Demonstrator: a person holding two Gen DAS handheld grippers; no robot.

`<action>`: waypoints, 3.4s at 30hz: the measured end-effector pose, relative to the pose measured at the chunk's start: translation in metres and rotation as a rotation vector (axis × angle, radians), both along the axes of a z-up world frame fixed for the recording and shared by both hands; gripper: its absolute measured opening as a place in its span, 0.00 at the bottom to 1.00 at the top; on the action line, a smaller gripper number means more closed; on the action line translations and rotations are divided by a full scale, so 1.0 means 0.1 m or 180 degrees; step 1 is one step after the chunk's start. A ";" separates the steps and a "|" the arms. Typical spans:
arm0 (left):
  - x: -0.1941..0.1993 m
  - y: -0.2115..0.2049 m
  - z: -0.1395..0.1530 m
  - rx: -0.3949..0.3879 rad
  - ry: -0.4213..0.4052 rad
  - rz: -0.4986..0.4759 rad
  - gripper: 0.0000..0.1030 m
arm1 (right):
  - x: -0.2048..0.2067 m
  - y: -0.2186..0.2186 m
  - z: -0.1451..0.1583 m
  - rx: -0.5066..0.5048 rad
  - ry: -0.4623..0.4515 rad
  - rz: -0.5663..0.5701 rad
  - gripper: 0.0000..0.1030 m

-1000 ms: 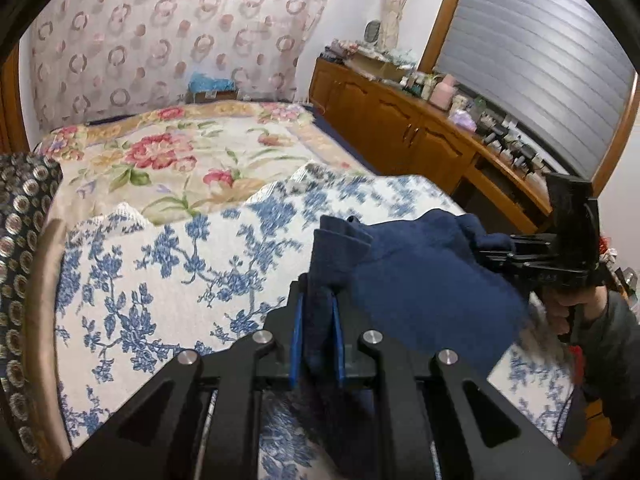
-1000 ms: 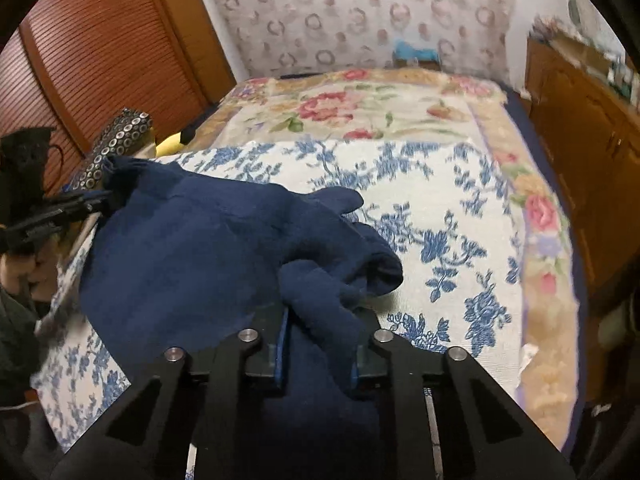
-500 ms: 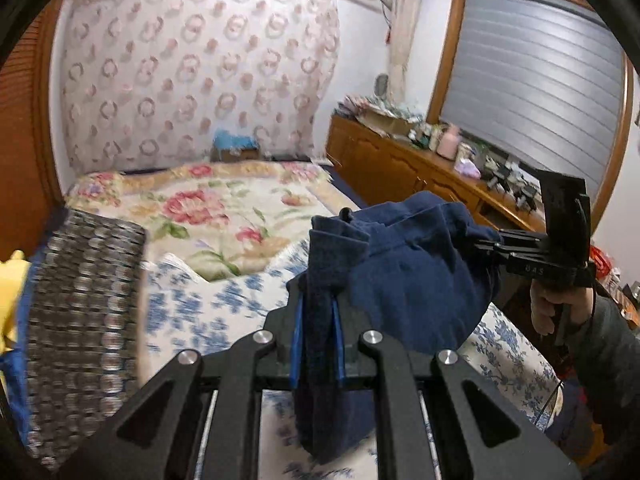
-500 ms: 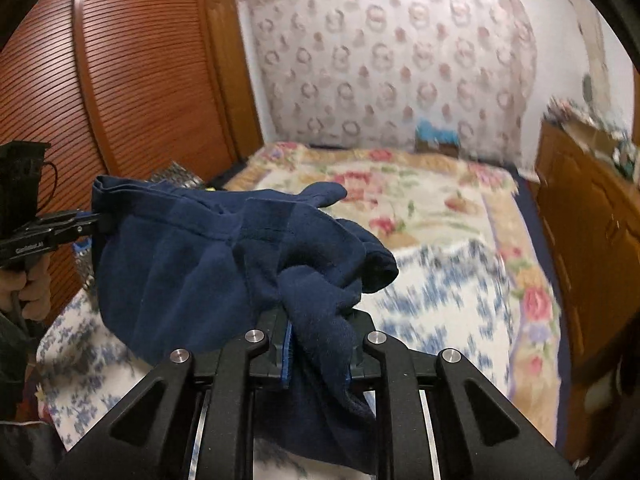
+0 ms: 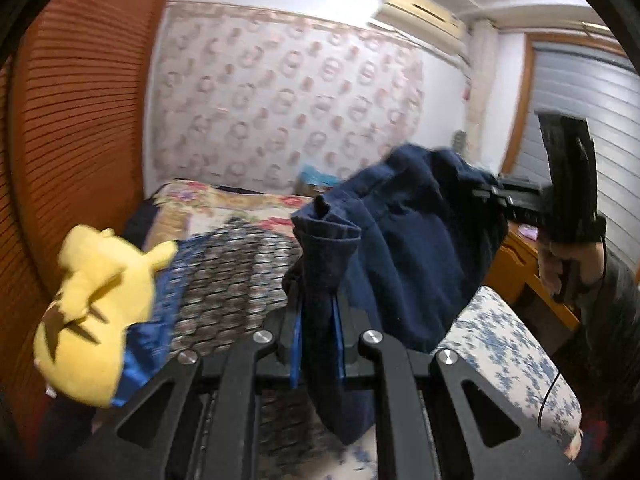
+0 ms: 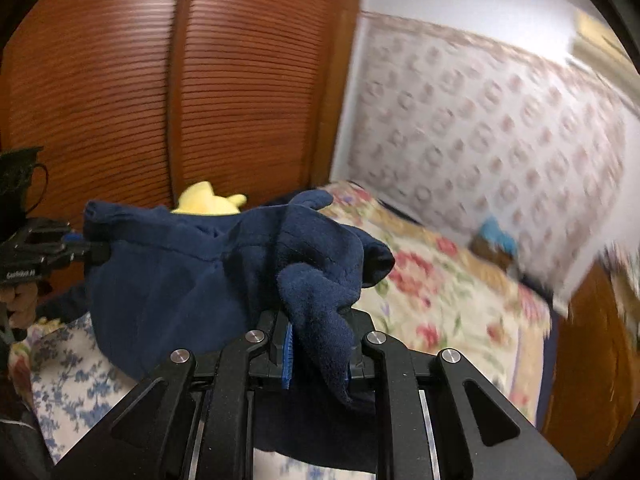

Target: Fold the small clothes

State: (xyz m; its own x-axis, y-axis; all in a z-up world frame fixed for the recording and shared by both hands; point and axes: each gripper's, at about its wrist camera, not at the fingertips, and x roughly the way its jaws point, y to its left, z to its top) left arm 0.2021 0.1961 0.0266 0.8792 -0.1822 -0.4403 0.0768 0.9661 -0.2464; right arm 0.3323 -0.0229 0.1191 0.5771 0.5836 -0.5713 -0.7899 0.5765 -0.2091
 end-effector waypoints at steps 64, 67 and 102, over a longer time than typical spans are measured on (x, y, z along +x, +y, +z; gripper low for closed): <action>-1.05 -1.40 -0.06 0.0588 -0.0053 -0.0048 0.49 | -2.47 -1.61 -0.52 0.0951 -0.0188 -0.1908 0.83; -1.10 -1.41 -0.01 0.0546 -0.0099 -0.0047 0.50 | -2.50 -1.67 -0.50 0.1001 -0.0196 -0.1939 0.83; -1.18 -1.40 0.07 0.0618 -0.0149 0.0080 0.52 | -2.56 -1.76 -0.53 0.1059 -0.0227 -0.2027 0.83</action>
